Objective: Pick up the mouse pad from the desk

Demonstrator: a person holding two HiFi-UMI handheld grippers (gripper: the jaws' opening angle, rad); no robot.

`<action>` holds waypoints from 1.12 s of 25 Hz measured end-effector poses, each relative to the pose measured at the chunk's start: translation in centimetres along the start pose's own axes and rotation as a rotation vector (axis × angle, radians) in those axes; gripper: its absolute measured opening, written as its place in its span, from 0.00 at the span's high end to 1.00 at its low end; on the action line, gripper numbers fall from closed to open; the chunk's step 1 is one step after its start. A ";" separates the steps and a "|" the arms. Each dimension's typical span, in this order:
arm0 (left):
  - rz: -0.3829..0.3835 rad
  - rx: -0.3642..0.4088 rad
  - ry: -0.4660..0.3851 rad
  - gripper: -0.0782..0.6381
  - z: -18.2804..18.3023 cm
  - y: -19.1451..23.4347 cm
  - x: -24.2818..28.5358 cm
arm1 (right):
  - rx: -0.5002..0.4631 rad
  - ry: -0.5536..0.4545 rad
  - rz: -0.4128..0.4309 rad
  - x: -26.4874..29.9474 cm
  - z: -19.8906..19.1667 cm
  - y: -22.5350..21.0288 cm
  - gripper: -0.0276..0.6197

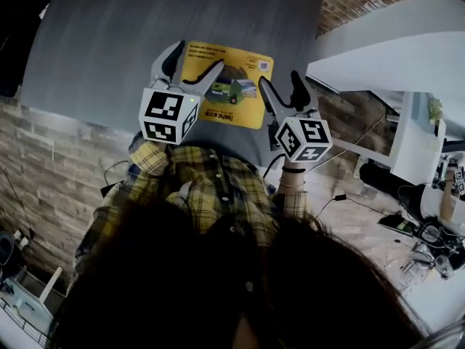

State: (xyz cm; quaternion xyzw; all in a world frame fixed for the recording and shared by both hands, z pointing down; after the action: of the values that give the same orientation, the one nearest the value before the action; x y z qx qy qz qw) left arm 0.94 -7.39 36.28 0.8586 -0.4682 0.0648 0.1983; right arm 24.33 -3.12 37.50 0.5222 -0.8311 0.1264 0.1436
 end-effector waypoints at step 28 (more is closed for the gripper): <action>-0.020 -0.024 0.112 0.38 -2.6 3.3 2.7 | 0.022 0.090 -0.018 3.8 -1.4 -0.4 0.43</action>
State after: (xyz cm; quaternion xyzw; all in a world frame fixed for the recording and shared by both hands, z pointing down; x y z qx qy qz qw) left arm -0.17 -10.04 40.35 0.8559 -0.4485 0.1051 0.2349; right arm 23.28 -5.98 40.30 0.5250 -0.8176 0.1577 0.1762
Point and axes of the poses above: the fingertips, and each gripper's own axes: x forward along the fingers, y to its left, z out of its top, the point moved 7 cm from there along -x, backward along the fingers, and after that the axes turned 8 degrees about -x, right-handed, at the moved point
